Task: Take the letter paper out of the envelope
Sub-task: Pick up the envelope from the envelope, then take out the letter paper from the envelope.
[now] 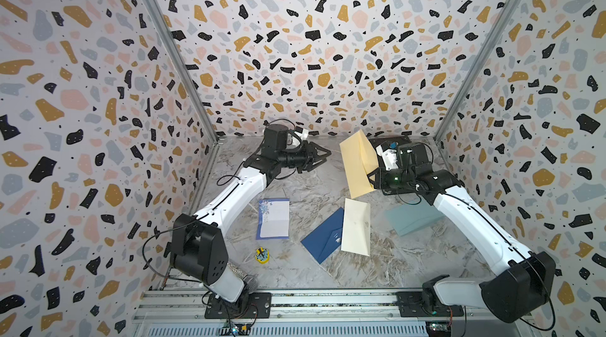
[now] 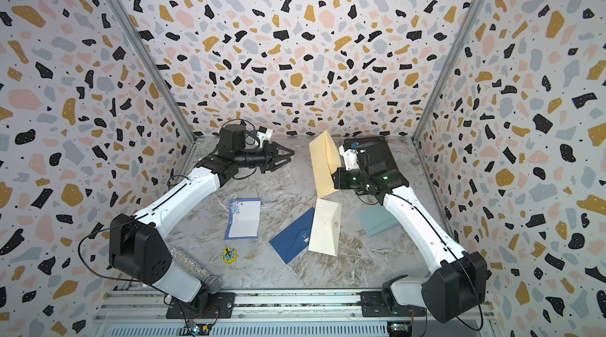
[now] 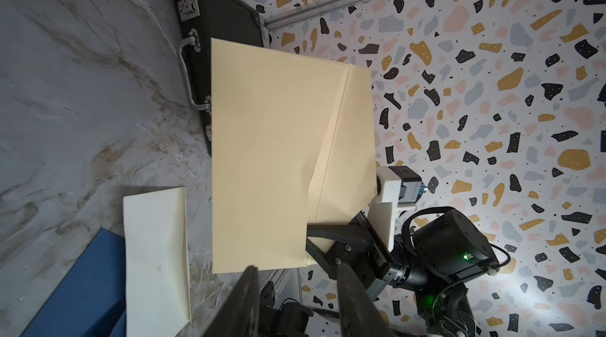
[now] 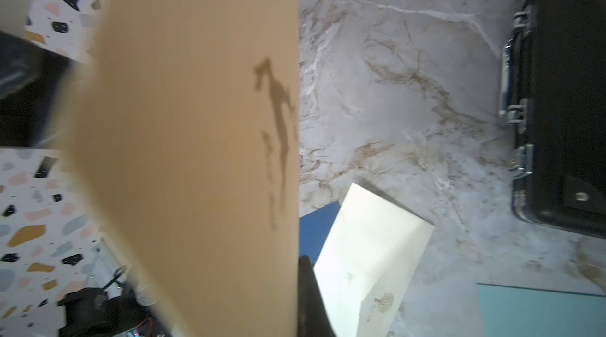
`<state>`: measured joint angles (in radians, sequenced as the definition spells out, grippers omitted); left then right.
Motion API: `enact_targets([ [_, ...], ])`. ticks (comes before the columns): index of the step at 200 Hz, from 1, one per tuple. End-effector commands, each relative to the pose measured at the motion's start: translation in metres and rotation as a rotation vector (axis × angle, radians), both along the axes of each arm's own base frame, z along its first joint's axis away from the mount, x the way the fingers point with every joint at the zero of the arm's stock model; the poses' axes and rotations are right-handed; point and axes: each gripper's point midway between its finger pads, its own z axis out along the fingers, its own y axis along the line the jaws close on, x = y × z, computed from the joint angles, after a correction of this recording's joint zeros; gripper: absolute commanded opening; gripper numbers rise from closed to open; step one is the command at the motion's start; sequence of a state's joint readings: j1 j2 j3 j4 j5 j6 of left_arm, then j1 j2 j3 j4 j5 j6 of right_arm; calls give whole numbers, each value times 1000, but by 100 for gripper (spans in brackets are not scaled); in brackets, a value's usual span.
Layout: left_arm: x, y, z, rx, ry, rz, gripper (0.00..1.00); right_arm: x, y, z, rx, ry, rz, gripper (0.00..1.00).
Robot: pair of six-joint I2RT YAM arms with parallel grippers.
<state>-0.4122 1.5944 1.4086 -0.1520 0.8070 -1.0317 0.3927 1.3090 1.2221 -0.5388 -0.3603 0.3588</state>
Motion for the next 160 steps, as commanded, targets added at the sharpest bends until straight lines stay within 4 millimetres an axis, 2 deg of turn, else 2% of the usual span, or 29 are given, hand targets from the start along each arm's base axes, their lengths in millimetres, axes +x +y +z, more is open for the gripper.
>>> enact_targets([
  [1,-3,-18,8,25,-13,-25,28,1,-16,15,-121,-132,-13,0],
  [22,-6,-38,19,17,-18,-36,19,6,-15,13,-165,-185,-27,0],
  [42,-9,-57,16,0,7,-54,13,7,-6,9,-184,-205,-6,0],
  [65,-9,-70,17,-12,-10,-70,11,3,7,10,-227,-258,29,0],
  [103,-11,-76,20,4,-42,-81,11,-3,21,4,-299,-289,75,0],
  [124,-14,-74,8,41,-20,-79,11,-7,28,3,-322,-300,101,0],
  [160,-15,-70,4,85,-40,-74,11,-14,35,4,-358,-315,123,0],
])
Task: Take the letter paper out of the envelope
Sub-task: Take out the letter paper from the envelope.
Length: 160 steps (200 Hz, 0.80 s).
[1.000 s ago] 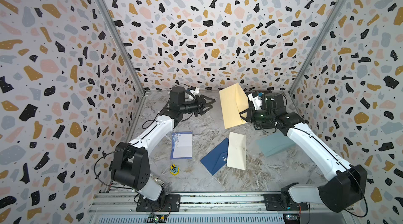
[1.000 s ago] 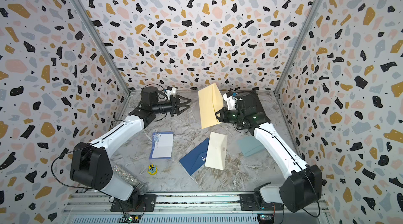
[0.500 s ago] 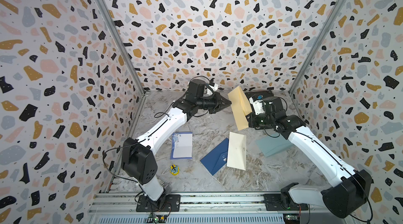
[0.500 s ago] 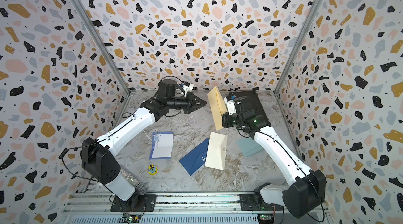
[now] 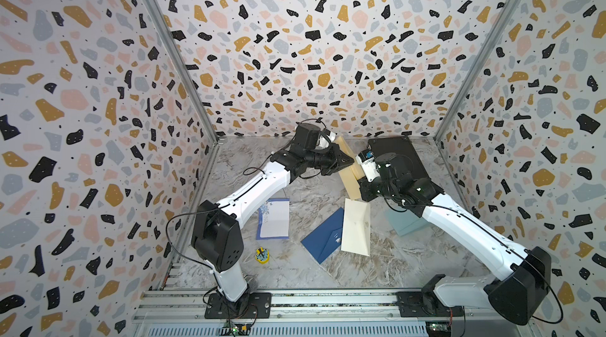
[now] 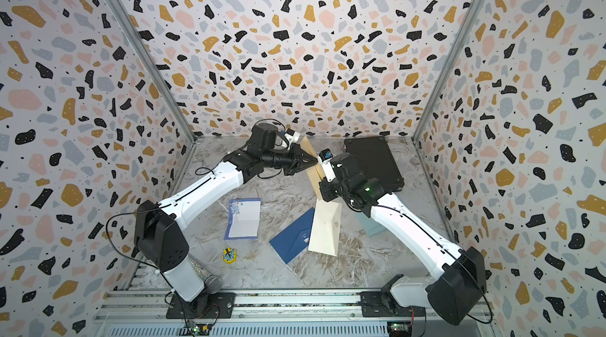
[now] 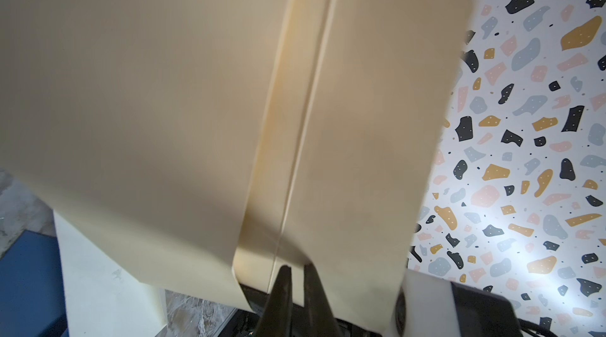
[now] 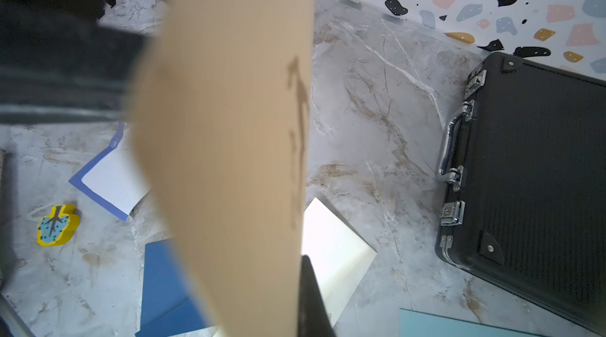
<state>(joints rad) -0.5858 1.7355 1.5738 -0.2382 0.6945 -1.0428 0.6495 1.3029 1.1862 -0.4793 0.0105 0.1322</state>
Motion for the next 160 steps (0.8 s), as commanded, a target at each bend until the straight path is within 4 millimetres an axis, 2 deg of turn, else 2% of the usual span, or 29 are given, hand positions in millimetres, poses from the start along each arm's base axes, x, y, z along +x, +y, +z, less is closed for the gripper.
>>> enact_targets([
  [1,-2,0,18,14,-80,-8,11,-1,2,14,-32,-53,5,0],
  [64,3,5,-3,105,-106,10,11,-8,13,25,0,-55,17,0],
  [160,-1,19,-14,228,-126,6,12,-7,9,27,-20,-64,-7,0],
])
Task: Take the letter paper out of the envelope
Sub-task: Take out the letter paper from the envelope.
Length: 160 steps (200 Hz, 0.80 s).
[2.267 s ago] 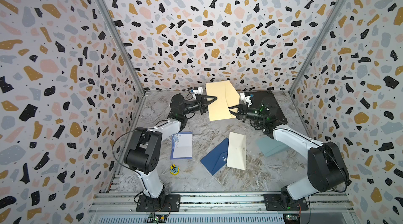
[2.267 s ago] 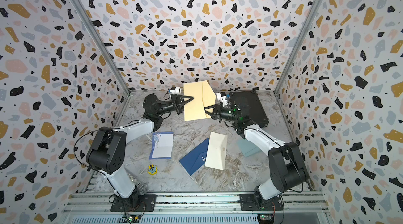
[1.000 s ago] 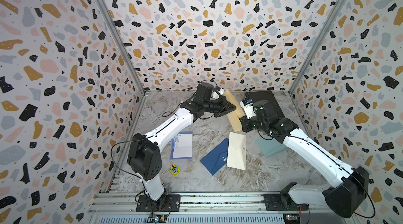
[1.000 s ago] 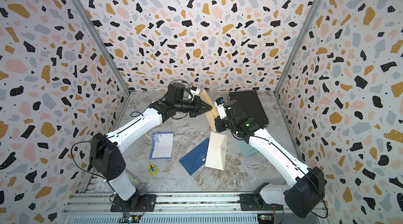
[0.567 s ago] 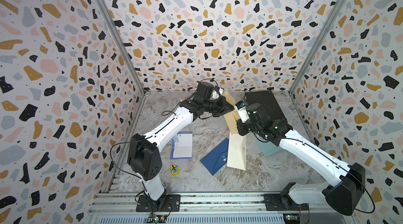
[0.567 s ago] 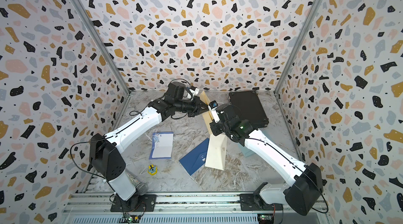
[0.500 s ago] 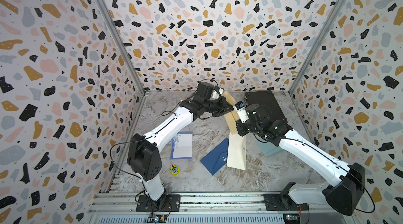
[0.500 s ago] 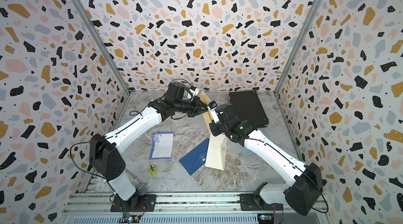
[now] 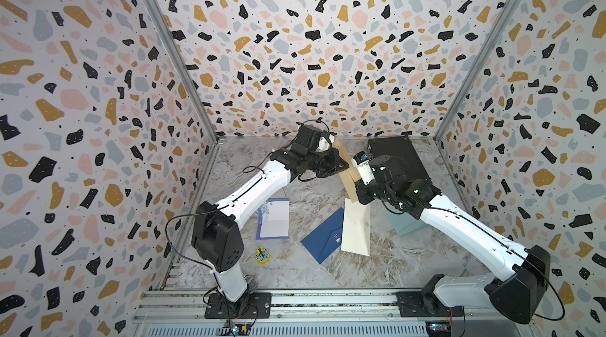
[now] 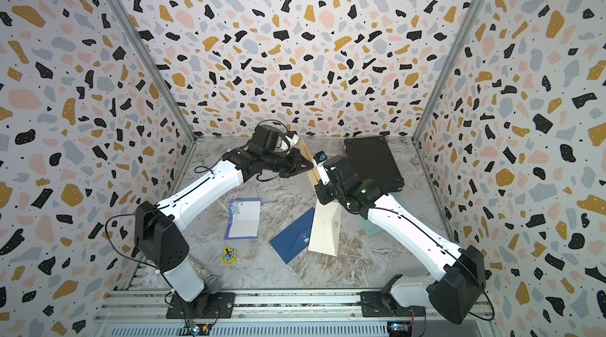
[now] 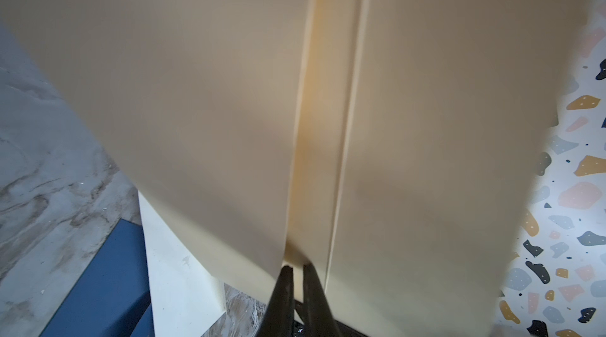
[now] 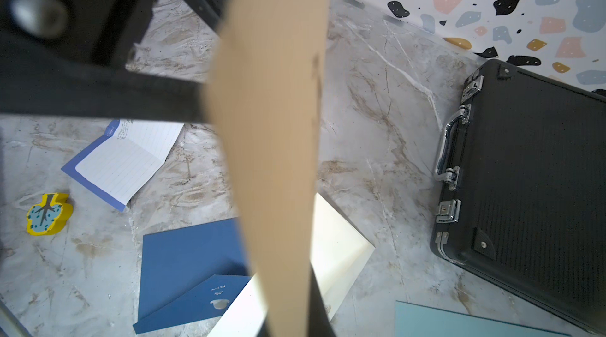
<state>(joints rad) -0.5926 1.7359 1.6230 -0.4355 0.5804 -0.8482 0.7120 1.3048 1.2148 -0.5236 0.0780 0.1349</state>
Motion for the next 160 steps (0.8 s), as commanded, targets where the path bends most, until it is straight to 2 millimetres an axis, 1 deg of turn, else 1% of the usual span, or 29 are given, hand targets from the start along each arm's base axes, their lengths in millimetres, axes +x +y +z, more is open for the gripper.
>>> enact_targets([
  [1,-1,4,6,51,-46,-1,12,4,1,23,24,-51,-16,0],
  [29,-3,9,4,89,-43,1,18,4,-1,26,0,-79,-21,0],
  [45,-4,12,-1,111,-31,1,20,3,0,28,-16,-97,-18,0],
  [78,-4,18,-12,159,-19,13,21,0,6,35,-62,-149,2,0],
  [116,-4,25,-14,204,-16,30,23,-5,9,39,-137,-219,1,0],
  [132,-6,30,-16,235,-9,34,24,-6,9,41,-166,-257,-9,0],
  [160,-7,37,-22,282,1,44,24,-9,14,46,-188,-307,-10,0],
])
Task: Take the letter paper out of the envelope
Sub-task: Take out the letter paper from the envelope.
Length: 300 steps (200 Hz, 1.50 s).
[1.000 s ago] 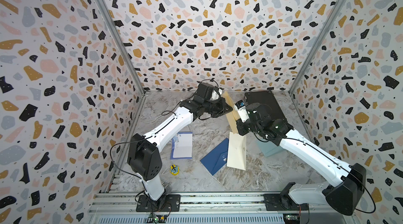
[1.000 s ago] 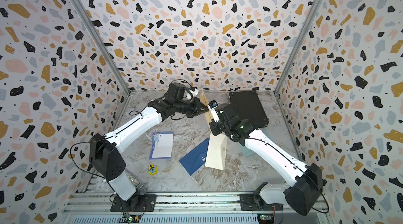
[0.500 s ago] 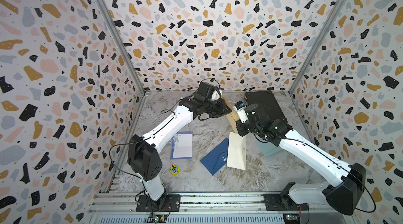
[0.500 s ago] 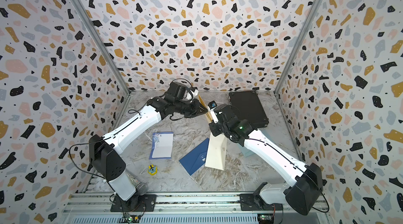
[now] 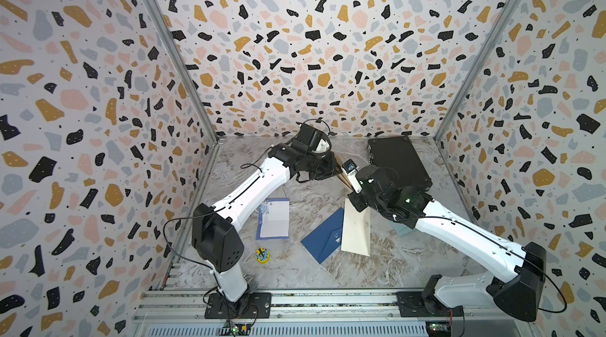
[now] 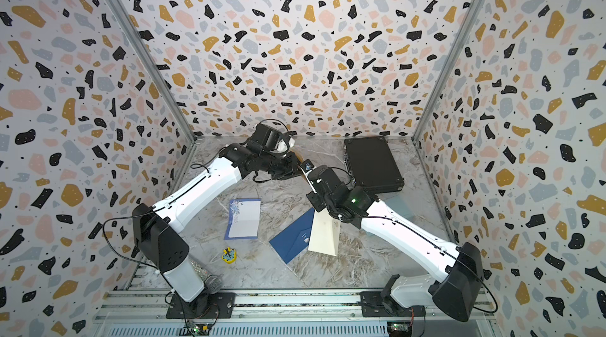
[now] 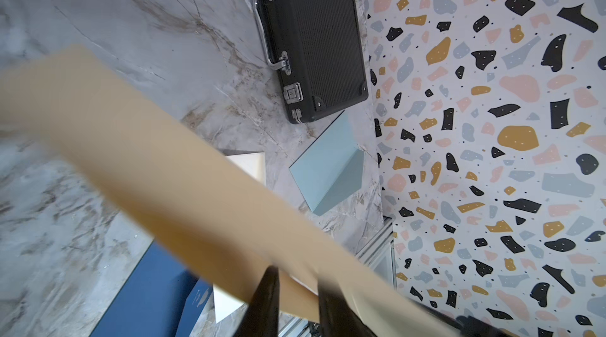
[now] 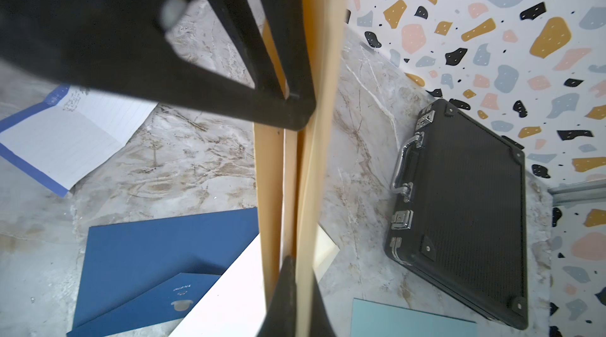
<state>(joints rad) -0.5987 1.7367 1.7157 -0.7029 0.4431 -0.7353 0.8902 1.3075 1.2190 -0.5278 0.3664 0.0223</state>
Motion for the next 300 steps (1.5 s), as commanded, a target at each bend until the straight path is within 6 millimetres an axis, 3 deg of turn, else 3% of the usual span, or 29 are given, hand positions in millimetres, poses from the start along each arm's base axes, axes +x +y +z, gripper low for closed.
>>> enact_targets([
  [1,1,10,-8,81,-6,12,24,6,1,39,26,-134,-28,0],
  [83,-1,14,-11,102,-4,13,23,-2,21,42,28,-180,6,0],
  [99,0,15,-9,102,-9,15,18,-2,23,40,25,-177,7,0],
  [119,0,15,-4,96,-19,17,5,-2,21,37,21,-174,-3,0],
  [128,0,14,-1,92,-22,17,0,-2,20,33,9,-167,-5,0],
  [160,-1,11,12,46,-10,26,0,1,8,17,-5,-100,-24,0],
  [199,-2,-1,33,-58,25,29,0,6,-3,-18,-14,45,-48,0],
  [227,-4,-6,41,-105,50,22,0,15,-12,-28,11,111,-93,0],
  [276,9,12,56,-132,14,65,0,37,-30,-46,155,289,-185,0],
  [300,17,27,59,-168,-14,90,0,51,-22,-49,329,430,-197,0],
])
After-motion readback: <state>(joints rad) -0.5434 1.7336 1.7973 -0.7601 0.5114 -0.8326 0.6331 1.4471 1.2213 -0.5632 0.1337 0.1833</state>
